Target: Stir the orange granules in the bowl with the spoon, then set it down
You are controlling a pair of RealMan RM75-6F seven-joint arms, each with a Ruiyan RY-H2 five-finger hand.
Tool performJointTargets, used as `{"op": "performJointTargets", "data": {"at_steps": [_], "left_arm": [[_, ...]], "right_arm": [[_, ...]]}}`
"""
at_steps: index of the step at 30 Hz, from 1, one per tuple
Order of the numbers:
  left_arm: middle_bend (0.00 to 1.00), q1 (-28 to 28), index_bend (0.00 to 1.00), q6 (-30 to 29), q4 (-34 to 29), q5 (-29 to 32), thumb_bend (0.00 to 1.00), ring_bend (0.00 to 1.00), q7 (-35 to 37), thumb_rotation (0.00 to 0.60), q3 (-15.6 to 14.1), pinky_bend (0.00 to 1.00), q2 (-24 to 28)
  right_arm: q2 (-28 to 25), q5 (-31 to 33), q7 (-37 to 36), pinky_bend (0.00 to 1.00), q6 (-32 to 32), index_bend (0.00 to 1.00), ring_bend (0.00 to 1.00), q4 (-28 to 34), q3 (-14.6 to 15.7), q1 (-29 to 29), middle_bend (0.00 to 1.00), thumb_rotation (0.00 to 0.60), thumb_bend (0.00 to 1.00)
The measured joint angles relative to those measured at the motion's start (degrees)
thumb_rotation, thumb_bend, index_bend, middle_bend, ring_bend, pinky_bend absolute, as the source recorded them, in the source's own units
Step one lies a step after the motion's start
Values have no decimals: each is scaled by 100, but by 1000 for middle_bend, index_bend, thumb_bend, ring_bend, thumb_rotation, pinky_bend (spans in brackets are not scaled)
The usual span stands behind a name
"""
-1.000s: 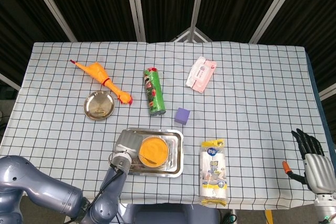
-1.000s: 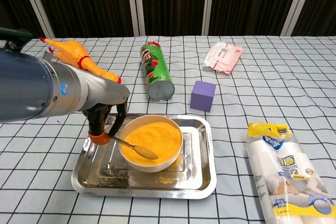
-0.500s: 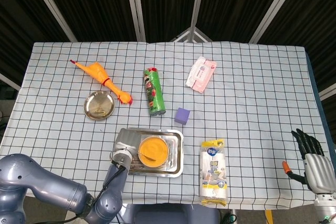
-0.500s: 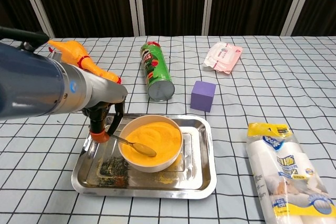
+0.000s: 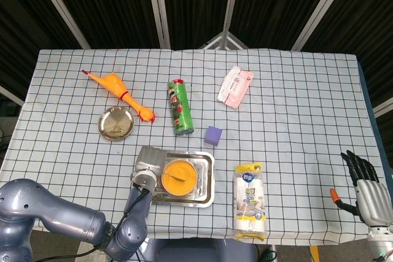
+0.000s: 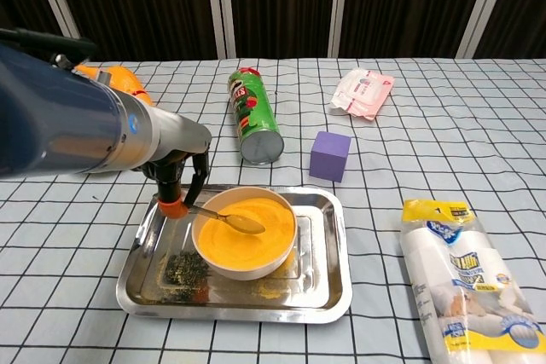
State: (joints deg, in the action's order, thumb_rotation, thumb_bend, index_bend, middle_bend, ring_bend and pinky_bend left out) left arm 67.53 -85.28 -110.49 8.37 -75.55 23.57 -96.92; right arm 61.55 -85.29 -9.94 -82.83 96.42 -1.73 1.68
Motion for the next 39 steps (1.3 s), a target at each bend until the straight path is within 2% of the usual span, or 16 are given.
{"op": "performJointTargets", "data": {"at_steps": [8, 16, 25, 39], "left_arm": [[1000, -21, 799, -56, -396, 83, 949, 1000, 2, 600, -23, 971, 216], [1000, 40, 799, -93, -625, 629, 949, 1000, -164, 600, 56, 970, 447], [1000, 466, 802, -93, -252, 1577, 950, 1000, -668, 600, 404, 971, 402], [1000, 1022, 804, -504, 343, 2150, 950, 1000, -1262, 600, 716, 972, 132]], "right_arm": [[-3, 3, -3, 0, 5, 0, 0, 14, 1, 1, 0, 600, 405], [9, 3, 34, 0, -19, 0, 0, 31, -2, -9, 0, 600, 405], [2, 7, -30, 0, -14, 0, 0, 16, -12, -4, 0, 600, 404], [-5, -19, -91, 0, -17, 0, 0, 29, -12, 1, 0, 600, 405]]}}
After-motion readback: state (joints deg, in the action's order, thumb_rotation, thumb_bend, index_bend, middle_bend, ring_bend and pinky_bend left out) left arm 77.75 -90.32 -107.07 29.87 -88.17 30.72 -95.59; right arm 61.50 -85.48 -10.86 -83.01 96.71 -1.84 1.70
